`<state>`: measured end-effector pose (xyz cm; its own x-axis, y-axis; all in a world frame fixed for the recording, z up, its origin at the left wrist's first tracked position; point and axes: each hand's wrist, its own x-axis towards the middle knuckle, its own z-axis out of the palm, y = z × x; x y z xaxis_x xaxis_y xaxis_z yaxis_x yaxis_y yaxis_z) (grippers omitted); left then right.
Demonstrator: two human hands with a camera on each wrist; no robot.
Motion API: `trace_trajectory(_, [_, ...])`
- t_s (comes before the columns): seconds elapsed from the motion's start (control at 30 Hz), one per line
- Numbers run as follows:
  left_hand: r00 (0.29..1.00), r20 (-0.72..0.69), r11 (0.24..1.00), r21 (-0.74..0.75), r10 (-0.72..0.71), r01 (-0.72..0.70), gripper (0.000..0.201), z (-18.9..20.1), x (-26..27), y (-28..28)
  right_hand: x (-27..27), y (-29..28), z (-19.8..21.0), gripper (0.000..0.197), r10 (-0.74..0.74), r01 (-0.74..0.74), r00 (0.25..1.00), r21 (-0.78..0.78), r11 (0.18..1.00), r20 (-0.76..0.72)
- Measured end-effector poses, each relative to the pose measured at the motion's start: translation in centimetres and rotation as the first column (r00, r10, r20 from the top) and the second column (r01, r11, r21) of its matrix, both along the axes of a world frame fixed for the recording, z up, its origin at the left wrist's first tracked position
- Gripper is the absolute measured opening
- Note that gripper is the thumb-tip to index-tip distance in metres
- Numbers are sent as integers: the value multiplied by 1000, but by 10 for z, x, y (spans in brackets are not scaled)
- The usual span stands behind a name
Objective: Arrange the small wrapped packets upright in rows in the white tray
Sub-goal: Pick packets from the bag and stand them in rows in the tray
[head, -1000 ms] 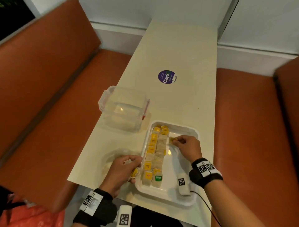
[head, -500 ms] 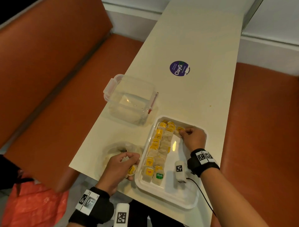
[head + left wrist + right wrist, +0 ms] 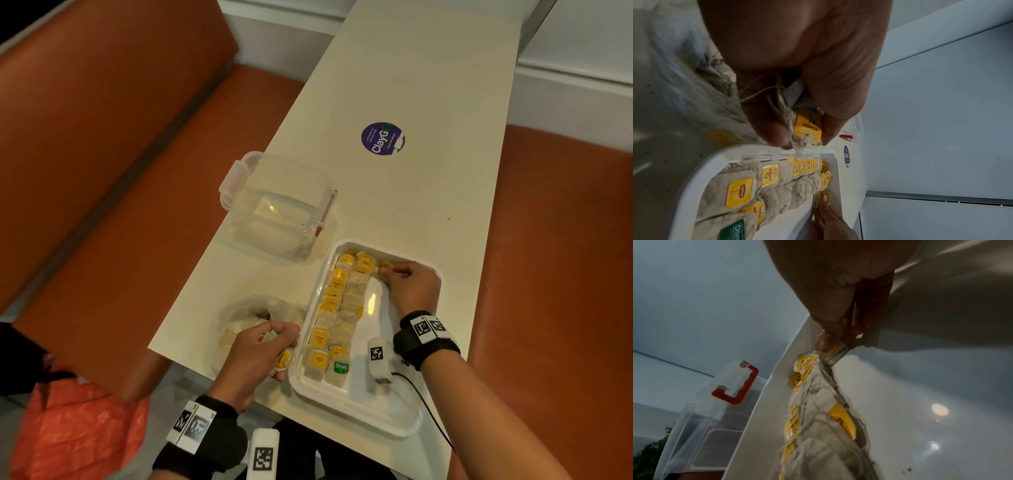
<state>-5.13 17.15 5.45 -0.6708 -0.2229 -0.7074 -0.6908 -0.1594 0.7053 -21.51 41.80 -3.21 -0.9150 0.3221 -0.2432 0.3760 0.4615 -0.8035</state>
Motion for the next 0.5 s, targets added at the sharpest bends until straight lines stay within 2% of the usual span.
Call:
trace_trajectory(0.2, [1000, -5, 999, 38, 29, -29, 21, 4, -2, 0, 5, -1, 3, 13, -70, 70, 998, 4, 998, 2])
trace_trajectory(0.33, [996, 9, 978, 185, 92, -92, 47, 14, -8, 2, 16, -7, 27, 17, -61, 61, 998, 5, 998, -17])
trace_trajectory(0.4, [991, 22, 944, 303, 133, -134, 63, 21, -12, 5, 26, -14, 54, 21, 25, -26, 999, -21, 999, -39])
trace_trajectory(0.43, [988, 28, 922, 358, 149, -149, 67, 25, -14, 7, 32, -18, 71, 21, 114, -117, 993, -59, 991, -43])
trace_trajectory(0.5, [988, 22, 883, 446, 155, -148, 75, 31, -18, 11, 51, -29, 107, 22, 390, -389, 921, -125, 913, -17])
